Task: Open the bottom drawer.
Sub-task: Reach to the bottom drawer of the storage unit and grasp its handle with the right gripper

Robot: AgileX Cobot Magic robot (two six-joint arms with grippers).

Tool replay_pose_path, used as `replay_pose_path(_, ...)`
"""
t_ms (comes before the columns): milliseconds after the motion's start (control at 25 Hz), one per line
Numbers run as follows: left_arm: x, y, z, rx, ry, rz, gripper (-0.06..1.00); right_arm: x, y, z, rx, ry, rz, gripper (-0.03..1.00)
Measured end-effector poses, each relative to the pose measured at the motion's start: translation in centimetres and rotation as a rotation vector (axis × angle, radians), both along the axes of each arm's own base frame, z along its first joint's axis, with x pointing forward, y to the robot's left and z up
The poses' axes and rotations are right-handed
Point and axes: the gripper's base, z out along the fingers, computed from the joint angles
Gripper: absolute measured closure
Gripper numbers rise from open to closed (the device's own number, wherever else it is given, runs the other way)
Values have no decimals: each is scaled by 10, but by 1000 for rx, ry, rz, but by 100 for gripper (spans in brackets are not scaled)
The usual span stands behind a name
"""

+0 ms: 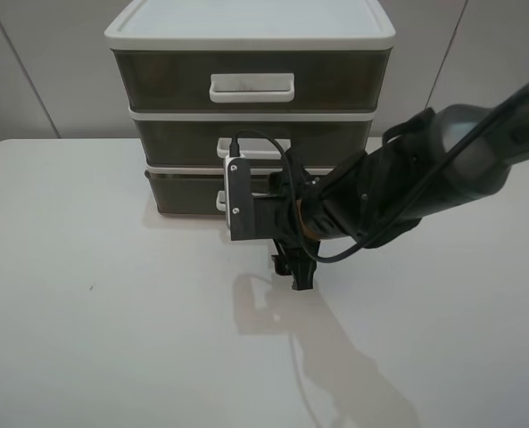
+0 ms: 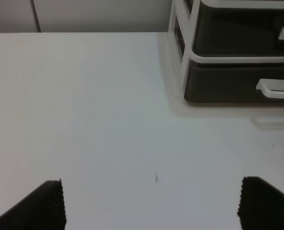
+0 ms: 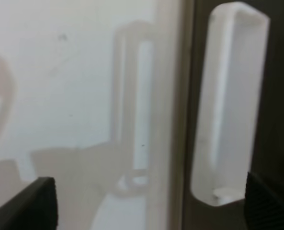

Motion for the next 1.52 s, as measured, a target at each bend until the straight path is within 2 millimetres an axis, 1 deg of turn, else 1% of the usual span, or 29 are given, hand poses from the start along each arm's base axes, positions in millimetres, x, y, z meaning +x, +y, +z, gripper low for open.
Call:
replay_pose_path(80, 0, 0, 0, 0, 0, 0, 20, -1, 1, -4, -16, -1, -2, 20)
replay_pose_path(200, 0, 0, 0, 0, 0, 0, 20, -3, 4, -5, -18, -11, -12, 20)
replay_pose_path(400, 0, 0, 0, 0, 0, 0, 20, -4, 4, -6, 46, 11, -114, 20)
replay_pose_path(520, 0, 0, 0, 0, 0, 0, 20, -3, 4, -7, 56, 15, -135, 20)
replay_pose_path(680, 0, 0, 0, 0, 0, 0, 20, -5, 8, -6, 64, 13, -128, 20)
replay_pose_path(840, 0, 0, 0, 0, 0, 0, 20, -1, 15, -3, 81, 5, -122, 20)
replay_pose_path(1120, 0, 0, 0, 0, 0, 0, 20, 3, 18, -16, 59, 19, -123, 20)
replay_pose_path(1360, 0, 0, 0, 0, 0, 0, 20, 5, 20, -18, 58, 15, -120, 20)
replay_pose_path(1440, 0, 0, 0, 0, 0, 0, 20, 5, 20, -17, 58, 13, -121, 23)
replay_pose_path(1520, 0, 0, 0, 0, 0, 0, 20, 6, 20, -16, 54, 2, -124, 32)
